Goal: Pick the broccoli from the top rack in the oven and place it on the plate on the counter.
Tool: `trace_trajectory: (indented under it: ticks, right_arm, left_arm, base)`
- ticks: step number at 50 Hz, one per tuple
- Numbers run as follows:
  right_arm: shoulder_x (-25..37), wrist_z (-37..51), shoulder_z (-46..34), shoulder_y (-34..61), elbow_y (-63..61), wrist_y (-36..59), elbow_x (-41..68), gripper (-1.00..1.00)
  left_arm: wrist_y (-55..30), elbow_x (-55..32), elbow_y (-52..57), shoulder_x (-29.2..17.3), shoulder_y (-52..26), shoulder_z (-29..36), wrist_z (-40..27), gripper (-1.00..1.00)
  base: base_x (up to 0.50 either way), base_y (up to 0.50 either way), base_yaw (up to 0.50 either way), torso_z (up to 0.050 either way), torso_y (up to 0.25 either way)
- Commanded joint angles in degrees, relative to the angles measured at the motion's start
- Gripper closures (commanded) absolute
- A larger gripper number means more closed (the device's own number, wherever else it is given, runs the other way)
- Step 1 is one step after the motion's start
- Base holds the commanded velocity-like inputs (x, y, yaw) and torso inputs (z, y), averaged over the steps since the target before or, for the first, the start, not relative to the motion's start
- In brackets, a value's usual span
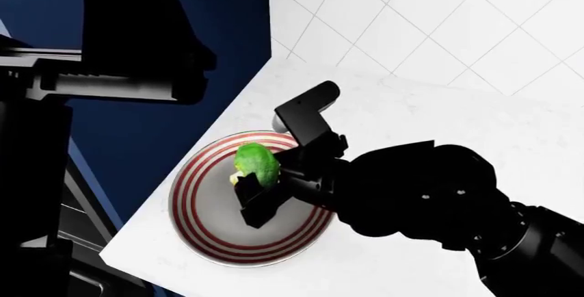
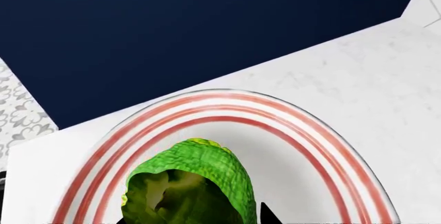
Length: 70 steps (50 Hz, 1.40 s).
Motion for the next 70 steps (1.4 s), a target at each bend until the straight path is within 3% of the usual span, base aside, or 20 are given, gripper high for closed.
trace_trajectory:
  ticks: [1, 54, 55, 70]
  right_arm:
    - [0.0, -1.4, 0.1, 0.0, -0.4, 0.3, -1.9, 1.00]
    - [-0.1, -1.5, -0.8, -0.2, 0.8, -0.2, -2.3, 1.00]
    - [-0.2, -1.3, -0.7, 0.1, 1.1, 0.0, -2.2, -1.00]
    - [-0.3, -0.8, -0.8, 0.7, 1.2, 0.4, -1.8, -1.00]
  left_arm:
    - [0.3, 0.1, 0.1, -0.2, -0.2, 0.3, -0.1, -1.00]
    - [1.6, 1.3, -0.4, -0.6, 0.0, 1.8, 0.2, -1.00]
    - [1.7, 1.4, -0.4, -0.6, 0.1, 1.8, 0.2, -1.00]
    - [1.9, 1.3, -0.4, -0.8, -0.1, 2.0, 0.1, -1.00]
  base:
    - [0.00, 0.00, 0.00, 0.000, 0.000]
    - [0.00, 0.00, 0.00, 0.000, 0.000]
    - [0.00, 0.00, 0.00, 0.000, 0.000]
    - [0.00, 0.00, 0.00, 0.000, 0.000]
